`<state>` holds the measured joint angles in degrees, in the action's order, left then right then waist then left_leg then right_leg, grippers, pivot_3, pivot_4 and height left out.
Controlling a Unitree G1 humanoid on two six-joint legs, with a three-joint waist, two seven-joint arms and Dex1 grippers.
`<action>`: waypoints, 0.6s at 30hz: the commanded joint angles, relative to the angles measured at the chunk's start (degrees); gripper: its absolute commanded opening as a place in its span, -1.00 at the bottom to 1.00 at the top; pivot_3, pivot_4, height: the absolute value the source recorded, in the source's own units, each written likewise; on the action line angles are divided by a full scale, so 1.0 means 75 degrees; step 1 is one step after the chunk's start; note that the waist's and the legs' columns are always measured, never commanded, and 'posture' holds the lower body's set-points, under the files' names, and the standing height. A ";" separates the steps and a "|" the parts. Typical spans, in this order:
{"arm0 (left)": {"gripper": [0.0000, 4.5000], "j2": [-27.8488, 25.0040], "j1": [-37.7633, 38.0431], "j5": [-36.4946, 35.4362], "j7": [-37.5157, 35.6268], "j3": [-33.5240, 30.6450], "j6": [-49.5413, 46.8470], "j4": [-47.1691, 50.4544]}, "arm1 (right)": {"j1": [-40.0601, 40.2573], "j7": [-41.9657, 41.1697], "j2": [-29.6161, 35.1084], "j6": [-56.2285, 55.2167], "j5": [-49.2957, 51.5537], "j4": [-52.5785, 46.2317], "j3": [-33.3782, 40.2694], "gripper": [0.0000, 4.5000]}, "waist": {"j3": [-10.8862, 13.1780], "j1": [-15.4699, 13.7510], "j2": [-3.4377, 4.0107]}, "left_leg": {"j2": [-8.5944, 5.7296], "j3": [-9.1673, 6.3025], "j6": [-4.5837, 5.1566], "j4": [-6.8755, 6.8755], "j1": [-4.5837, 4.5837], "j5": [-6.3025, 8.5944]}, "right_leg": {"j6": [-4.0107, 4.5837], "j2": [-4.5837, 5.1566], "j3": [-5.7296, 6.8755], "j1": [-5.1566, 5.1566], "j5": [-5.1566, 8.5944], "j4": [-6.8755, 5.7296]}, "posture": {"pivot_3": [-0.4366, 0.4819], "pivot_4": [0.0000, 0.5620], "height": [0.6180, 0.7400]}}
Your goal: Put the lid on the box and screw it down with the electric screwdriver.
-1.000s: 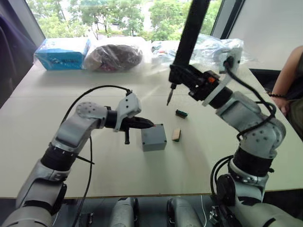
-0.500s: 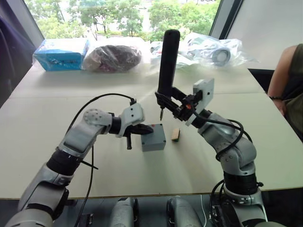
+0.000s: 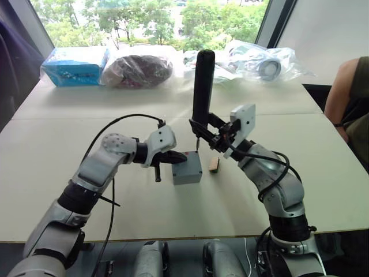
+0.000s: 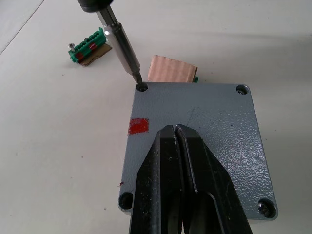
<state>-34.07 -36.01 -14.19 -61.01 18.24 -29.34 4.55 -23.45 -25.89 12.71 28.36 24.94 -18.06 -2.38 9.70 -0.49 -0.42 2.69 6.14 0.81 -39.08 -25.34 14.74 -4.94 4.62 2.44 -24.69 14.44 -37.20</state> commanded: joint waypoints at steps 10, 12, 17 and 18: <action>-1.00 -0.0074 0.0043 0.0080 -0.0005 -0.0099 -0.0069 0.0021 | 0.0333 0.0083 -0.0255 -0.0658 -0.0327 -0.0190 -0.0221 -0.20 | -0.0001 -0.0001 -0.0001 | 0.0000 -0.0001 0.0000 -0.0001 0.0004 0.0000 | 0.0000 0.0000 0.0000 0.0004 0.0000 0.0000 | -0.05 -0.47 1.00; -1.00 -0.0084 0.0070 0.0079 -0.0013 -0.0083 -0.0091 0.0040 | 0.0520 0.0090 -0.0263 -0.0729 -0.0420 -0.0139 -0.0303 -0.20 | -0.0002 -0.0002 -0.0002 | 0.0000 0.0000 0.0000 -0.0001 0.0005 0.0000 | 0.0000 0.0000 0.0000 0.0005 0.0000 0.0000 | -0.05 -0.47 1.00; -1.00 -0.0087 0.0186 0.0116 -0.0013 -0.0007 -0.0112 0.0027 | 0.0867 0.0242 -0.0455 -0.0749 -0.0388 -0.0047 -0.0341 -0.20 | -0.0011 0.0003 -0.0009 | 0.0001 -0.0001 0.0000 -0.0001 0.0017 0.0000 | 0.0000 0.0000 0.0001 0.0018 0.0001 0.0001 | -0.05 -0.47 1.00; -1.00 -0.0086 0.0218 0.0125 -0.0012 0.0009 -0.0105 0.0025 | 0.0917 0.0237 -0.0464 -0.0792 -0.0449 -0.0003 -0.0378 -0.20 | -0.0014 0.0004 -0.0010 | 0.0001 -0.0002 0.0000 -0.0001 0.0021 0.0000 | 0.0000 0.0000 0.0001 0.0022 0.0001 0.0001 | -0.05 -0.47 1.00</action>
<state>-34.15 -35.54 -14.19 -61.02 18.21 -29.70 4.62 -18.05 -24.19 9.45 21.89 21.63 -18.46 -4.09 9.59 -0.46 -0.50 2.71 6.12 0.81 -39.09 -25.14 14.74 -4.94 4.61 2.45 -24.49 14.45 -37.19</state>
